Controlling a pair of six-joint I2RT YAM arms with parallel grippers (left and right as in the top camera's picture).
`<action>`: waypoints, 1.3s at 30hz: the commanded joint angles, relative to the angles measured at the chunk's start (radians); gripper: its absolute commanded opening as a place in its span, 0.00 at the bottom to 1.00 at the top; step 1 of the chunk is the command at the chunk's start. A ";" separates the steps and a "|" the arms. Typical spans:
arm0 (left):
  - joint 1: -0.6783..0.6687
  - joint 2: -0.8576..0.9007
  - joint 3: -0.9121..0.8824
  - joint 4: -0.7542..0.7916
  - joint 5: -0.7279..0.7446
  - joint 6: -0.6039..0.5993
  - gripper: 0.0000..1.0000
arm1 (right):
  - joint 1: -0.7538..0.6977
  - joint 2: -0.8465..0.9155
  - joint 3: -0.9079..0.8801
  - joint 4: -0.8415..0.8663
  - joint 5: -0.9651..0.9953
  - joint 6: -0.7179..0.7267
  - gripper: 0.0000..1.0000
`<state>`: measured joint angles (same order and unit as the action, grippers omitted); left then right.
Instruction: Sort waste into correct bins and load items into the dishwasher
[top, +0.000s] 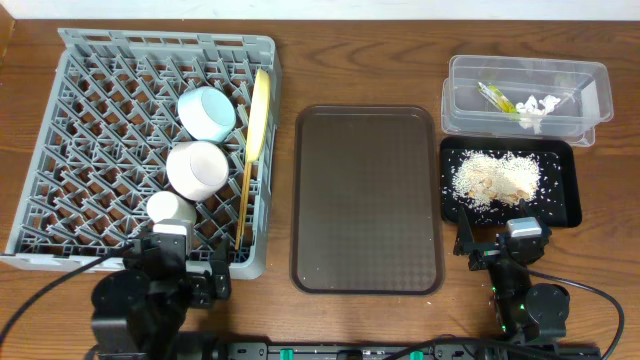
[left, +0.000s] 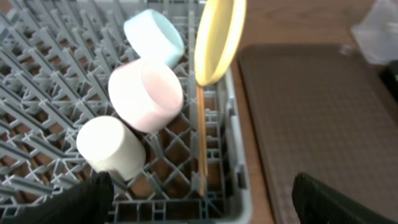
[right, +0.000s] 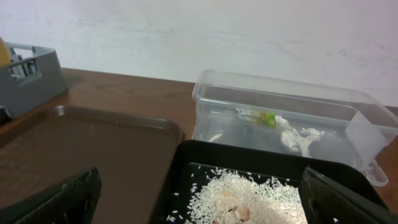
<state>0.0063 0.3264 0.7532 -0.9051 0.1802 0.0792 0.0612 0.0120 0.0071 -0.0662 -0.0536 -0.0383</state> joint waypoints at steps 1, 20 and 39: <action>0.023 -0.086 -0.159 0.115 -0.009 -0.006 0.92 | -0.006 -0.006 -0.002 -0.004 -0.010 -0.015 0.99; 0.023 -0.325 -0.749 0.924 -0.006 -0.059 0.93 | -0.006 -0.006 -0.002 -0.004 -0.010 -0.015 0.99; 0.023 -0.322 -0.749 0.850 -0.010 -0.050 0.93 | -0.006 -0.006 -0.002 -0.004 -0.010 -0.015 0.99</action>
<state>0.0246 0.0109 0.0185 -0.0177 0.1574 0.0086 0.0612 0.0120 0.0071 -0.0666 -0.0563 -0.0410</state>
